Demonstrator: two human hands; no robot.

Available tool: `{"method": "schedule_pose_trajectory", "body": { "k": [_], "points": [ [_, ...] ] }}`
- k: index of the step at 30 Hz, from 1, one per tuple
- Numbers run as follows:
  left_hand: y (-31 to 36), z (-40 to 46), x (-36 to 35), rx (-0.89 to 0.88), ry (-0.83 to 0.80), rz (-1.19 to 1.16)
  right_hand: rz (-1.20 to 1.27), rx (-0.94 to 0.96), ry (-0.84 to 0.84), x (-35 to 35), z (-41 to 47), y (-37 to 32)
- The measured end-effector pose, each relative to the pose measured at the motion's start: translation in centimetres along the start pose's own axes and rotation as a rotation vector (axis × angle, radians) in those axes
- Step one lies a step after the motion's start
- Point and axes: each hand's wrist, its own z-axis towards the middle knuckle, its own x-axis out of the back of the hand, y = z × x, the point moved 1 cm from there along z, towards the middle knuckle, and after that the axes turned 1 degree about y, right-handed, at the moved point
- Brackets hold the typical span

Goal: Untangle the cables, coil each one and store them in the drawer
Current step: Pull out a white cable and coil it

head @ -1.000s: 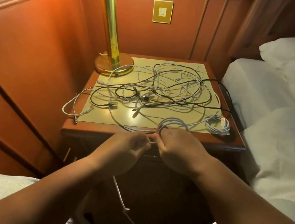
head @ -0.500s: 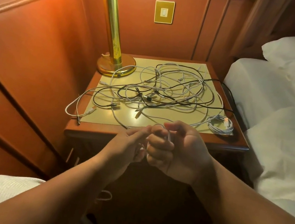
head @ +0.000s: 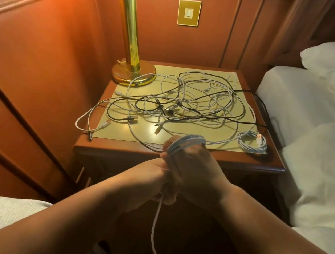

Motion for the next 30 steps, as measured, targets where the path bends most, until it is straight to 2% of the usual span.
{"method": "schedule_pose_trajectory", "body": {
  "k": [3,5,7,9,12,14,17,20,22,25,27,30],
  "points": [
    [0.0,0.1,0.8,-0.009,0.000,0.168,-0.216,-0.075,-0.040,0.6,0.2,0.1],
    [0.1,0.1,1.4,-0.047,0.036,0.292,-0.264,-0.194,-0.172,0.5,-0.1,0.1],
    [0.4,0.0,1.7,-0.109,0.080,0.449,-0.141,-0.303,-0.297,0.2,-0.4,-0.2],
    [0.5,-0.1,1.9,-0.157,0.081,0.545,0.044,-0.396,-0.343,0.2,-0.4,-0.3],
    [0.5,-0.2,2.5,-0.203,0.096,0.542,0.214,-0.484,-0.390,0.3,-0.2,-0.2],
    [0.6,-0.1,3.2,-0.212,0.134,0.483,0.485,-0.628,-0.438,0.3,-0.1,-0.1],
    [0.6,0.1,3.5,-0.244,0.105,0.239,1.186,-0.866,-0.549,0.8,-0.5,-0.2],
    [0.5,0.2,3.0,-0.231,0.042,-0.020,1.760,-0.777,-0.658,0.9,-0.6,0.2],
    [0.2,0.6,2.4,-0.173,0.010,-0.181,2.077,-0.664,-0.606,0.9,-0.4,0.4],
    [-0.5,0.8,0.9,-0.022,0.009,-0.382,2.265,-0.574,-0.290,1.1,-0.1,0.7],
    [-1.1,0.9,-0.2,0.025,0.012,-0.367,2.180,-0.550,-0.060,1.2,0.2,0.6],
    [-1.6,1.0,-1.3,0.025,-0.013,-0.286,1.730,-0.487,0.141,0.9,0.5,0.5]
  ]
}}
